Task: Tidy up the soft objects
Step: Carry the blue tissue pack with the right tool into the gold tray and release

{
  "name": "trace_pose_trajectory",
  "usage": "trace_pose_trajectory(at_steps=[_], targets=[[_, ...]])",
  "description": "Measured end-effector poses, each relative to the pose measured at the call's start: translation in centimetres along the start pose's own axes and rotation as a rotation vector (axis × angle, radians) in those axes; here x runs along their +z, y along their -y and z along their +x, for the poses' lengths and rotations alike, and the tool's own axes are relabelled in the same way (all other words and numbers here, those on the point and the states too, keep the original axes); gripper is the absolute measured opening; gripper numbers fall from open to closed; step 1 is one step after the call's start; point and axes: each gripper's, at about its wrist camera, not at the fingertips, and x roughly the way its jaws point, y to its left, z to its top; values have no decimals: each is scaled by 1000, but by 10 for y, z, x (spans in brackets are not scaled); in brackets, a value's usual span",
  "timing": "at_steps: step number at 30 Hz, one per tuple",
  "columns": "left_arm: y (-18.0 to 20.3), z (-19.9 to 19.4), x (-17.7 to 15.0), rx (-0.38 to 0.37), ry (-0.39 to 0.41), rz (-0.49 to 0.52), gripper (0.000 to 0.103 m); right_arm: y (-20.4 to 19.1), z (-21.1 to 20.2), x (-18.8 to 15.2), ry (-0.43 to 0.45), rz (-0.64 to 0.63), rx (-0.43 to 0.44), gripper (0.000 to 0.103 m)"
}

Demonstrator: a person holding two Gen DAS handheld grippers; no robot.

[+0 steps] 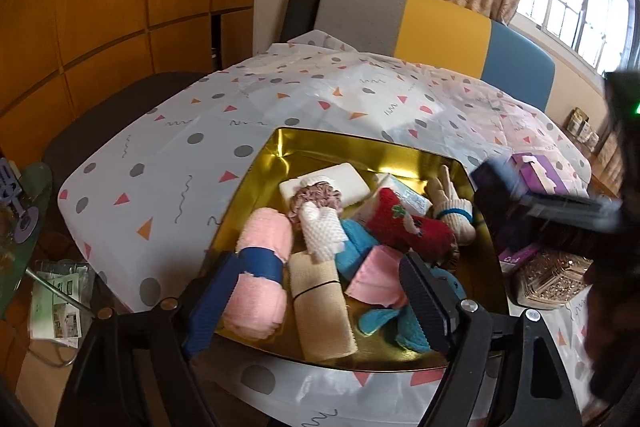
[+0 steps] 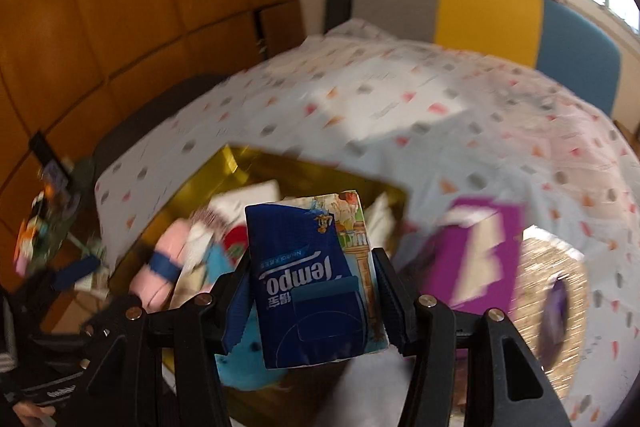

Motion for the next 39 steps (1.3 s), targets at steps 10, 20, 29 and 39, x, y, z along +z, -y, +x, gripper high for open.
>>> trace_pose_trajectory(at_steps=[10,20,29,39], targets=[[-8,3,-3,7,-6,-25,91,-17,60,-14,-136,-2,-82,55],[-6,2,-5,11,-3,-25,99,-18,62,-19,-118,-4,-100,65],[0,-7,-6,19,16,-10,103,-22,24,-22,7,6,-164,68],[21,-19,-10,4,47,36,103,-8,-28,-47,134,108,-285,68]])
